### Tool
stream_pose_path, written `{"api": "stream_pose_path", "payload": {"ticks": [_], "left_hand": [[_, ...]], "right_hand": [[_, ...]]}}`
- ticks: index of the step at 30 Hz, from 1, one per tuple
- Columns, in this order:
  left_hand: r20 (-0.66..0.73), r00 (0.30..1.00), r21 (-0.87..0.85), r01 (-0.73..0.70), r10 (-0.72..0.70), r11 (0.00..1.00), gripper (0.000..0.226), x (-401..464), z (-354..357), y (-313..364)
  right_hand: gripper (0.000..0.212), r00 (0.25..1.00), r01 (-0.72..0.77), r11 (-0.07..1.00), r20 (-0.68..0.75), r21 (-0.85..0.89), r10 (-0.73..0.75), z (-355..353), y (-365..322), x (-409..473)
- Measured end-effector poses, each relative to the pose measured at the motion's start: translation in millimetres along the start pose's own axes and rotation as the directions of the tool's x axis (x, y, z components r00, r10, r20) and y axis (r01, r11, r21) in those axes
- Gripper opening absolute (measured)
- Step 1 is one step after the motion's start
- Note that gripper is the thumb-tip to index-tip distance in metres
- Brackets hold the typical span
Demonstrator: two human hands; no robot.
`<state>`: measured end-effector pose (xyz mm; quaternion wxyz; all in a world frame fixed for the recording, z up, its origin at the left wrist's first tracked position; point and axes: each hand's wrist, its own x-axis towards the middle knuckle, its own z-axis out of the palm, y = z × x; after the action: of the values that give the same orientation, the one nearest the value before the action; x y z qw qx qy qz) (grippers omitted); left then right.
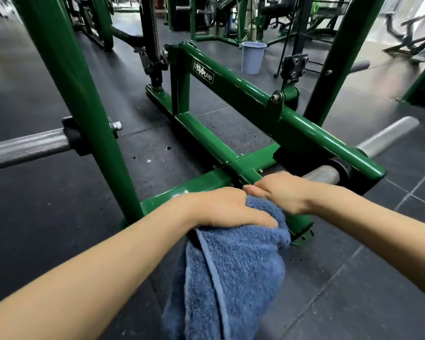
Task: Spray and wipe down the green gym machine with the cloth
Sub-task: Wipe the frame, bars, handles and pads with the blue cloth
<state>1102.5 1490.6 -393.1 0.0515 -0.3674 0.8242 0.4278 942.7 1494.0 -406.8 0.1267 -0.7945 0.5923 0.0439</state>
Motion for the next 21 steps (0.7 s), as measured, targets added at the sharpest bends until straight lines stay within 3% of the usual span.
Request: {"api": "stream_pose_path", "payload": {"ticks": [3, 6, 10, 15, 19, 21], "left_hand": [[-0.094, 0.995, -0.154, -0.048, 0.033, 0.987, 0.021, -5, 10, -12], [-0.219, 0.975, -0.119, -0.075, 0.047, 0.990, 0.047, -11, 20, -11], [-0.356, 0.934, -0.034, -0.052, 0.037, 0.998, 0.040, -17, 32, -14], [-0.494, 0.869, -0.002, 0.032, -0.029, 0.999, 0.058, -28, 48, -22], [-0.407, 0.913, 0.219, 0.068, 0.027, 0.973, 0.064, -41, 39, -24], [-0.240, 0.970, 0.386, 0.058, 0.039, 0.921, 0.057, -52, 18, -24]], "right_hand": [[0.045, 1.000, 0.003, 0.999, 0.031, 0.036, -0.004, -1, -5, 4], [0.048, 0.997, 0.020, 0.996, -0.068, -0.089, -0.026, 1, -12, -2], [0.051, 0.981, 0.067, 0.982, -0.170, -0.174, -0.097, 2, -18, -8], [0.049, 0.928, 0.117, 0.988, -0.342, -0.104, -0.146, 6, -31, -13], [0.048, 0.855, 0.097, 0.973, -0.483, -0.208, -0.189, 18, -36, -17], [0.048, 0.739, 0.039, 0.971, -0.647, -0.237, -0.188, 28, -39, -18]]}}
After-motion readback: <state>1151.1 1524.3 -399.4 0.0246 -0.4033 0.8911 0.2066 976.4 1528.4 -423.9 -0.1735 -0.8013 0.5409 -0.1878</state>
